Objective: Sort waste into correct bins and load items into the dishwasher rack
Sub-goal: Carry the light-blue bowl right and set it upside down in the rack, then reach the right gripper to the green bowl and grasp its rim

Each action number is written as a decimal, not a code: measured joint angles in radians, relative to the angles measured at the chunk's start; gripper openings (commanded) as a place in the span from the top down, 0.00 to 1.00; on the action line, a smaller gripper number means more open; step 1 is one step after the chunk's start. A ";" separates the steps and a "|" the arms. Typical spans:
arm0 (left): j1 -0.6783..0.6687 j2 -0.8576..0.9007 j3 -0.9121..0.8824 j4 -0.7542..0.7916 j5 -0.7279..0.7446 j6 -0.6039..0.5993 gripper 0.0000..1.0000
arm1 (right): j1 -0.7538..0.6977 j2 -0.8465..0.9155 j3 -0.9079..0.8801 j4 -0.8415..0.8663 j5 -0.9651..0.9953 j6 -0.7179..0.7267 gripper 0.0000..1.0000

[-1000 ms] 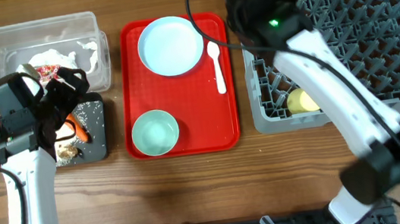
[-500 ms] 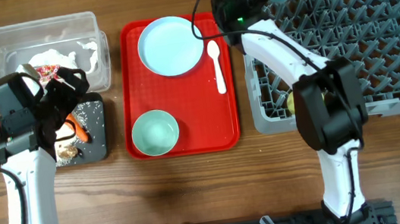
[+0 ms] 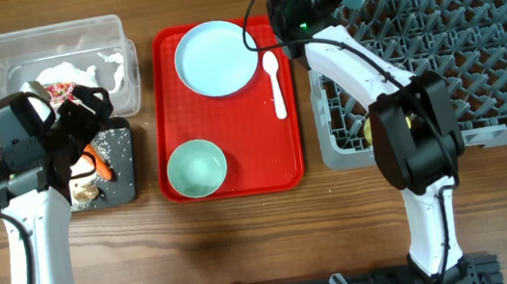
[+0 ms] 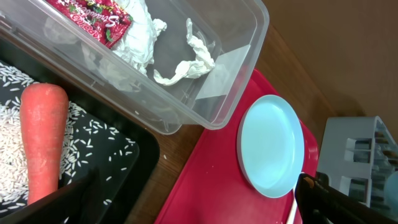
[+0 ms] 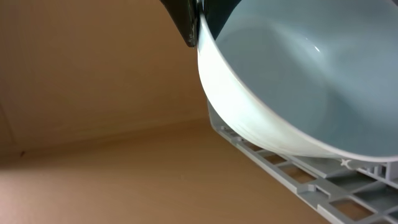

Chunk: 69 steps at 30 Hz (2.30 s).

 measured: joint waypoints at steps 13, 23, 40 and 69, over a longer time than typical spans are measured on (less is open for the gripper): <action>0.000 0.000 0.000 0.000 0.000 0.000 0.00 | -0.001 0.000 0.000 -0.193 -0.010 0.115 0.96; 0.000 0.000 0.000 0.000 0.000 0.000 0.00 | 0.039 0.000 0.007 -0.263 -0.039 0.184 0.43; 0.000 0.000 0.000 0.000 0.000 0.000 0.00 | 0.179 -0.038 0.004 -0.133 -0.106 0.256 0.00; 0.000 0.000 0.000 0.000 0.000 0.000 0.00 | 0.323 -0.260 -0.337 -0.683 -1.605 1.433 0.61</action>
